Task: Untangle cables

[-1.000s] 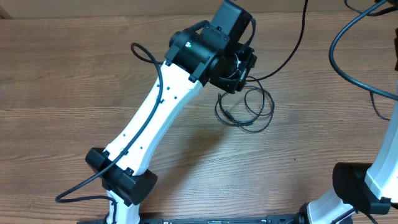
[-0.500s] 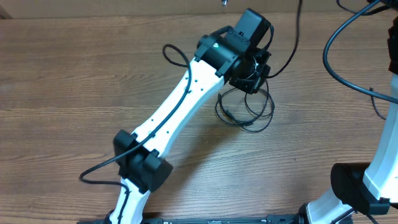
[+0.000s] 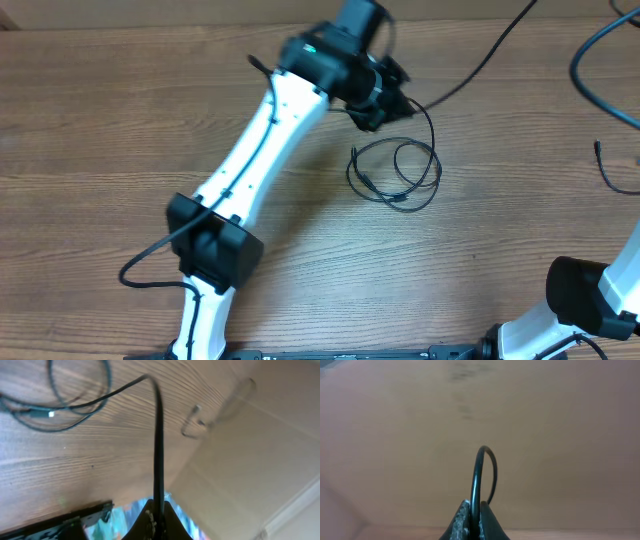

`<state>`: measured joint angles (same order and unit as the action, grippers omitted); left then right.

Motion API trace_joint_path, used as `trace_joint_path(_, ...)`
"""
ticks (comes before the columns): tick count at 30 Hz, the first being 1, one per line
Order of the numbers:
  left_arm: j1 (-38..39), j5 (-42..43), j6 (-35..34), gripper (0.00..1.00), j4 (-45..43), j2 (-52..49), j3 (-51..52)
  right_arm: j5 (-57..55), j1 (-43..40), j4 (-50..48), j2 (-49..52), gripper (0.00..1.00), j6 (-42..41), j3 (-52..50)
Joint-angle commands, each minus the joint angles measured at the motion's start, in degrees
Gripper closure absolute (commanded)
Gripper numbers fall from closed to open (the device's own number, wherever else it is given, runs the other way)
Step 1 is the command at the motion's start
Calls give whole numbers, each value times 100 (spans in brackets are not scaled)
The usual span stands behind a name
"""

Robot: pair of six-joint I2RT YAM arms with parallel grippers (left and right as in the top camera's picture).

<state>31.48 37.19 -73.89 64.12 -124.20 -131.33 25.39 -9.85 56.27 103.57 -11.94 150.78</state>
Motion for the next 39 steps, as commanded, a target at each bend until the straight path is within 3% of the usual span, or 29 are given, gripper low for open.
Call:
trace_joint_path(1,-584,1919,1803,96,-205,540,-96,-992,-227,197,39,96,35,-409)
trace_joint_path(5,-1106,2664,2459,96,-629,1154,-98,-990,-221,420,52,96,28,-1303)
trace_joint_path(8,-1414,2677,2568,96,-826,1624,-109,-874,-144,479,55,96,31,-1993)
trace_joint_path(11,-1700,2671,2559,96,-1137,2015,-175,-9,-35,363,57,96,254,-2758)
trace_joint_path(15,-1969,2673,2310,96,-1360,2312,-295,2085,236,-120,57,91,1331,-3707)
trace_joint_path(19,-1952,2695,2116,96,-1373,2341,-470,3770,745,-247,61,82,3434,-4378)
trace_joint_path(23,-1954,2898,1679,96,-2079,2337,-470,3923,1222,-245,66,80,4214,-4575)
trace_joint_path(29,-2144,3047,1200,96,-3012,2334,-470,3921,1797,-240,72,42,4356,-4583)
trace_joint_path(32,-2306,3154,1191,96,-3010,2334,-470,3926,1923,-240,72,31,4395,-4583)
trace_joint_path(39,-2369,3161,1233,96,-2994,2323,-470,4186,1941,-302,72,24,4850,-4583)
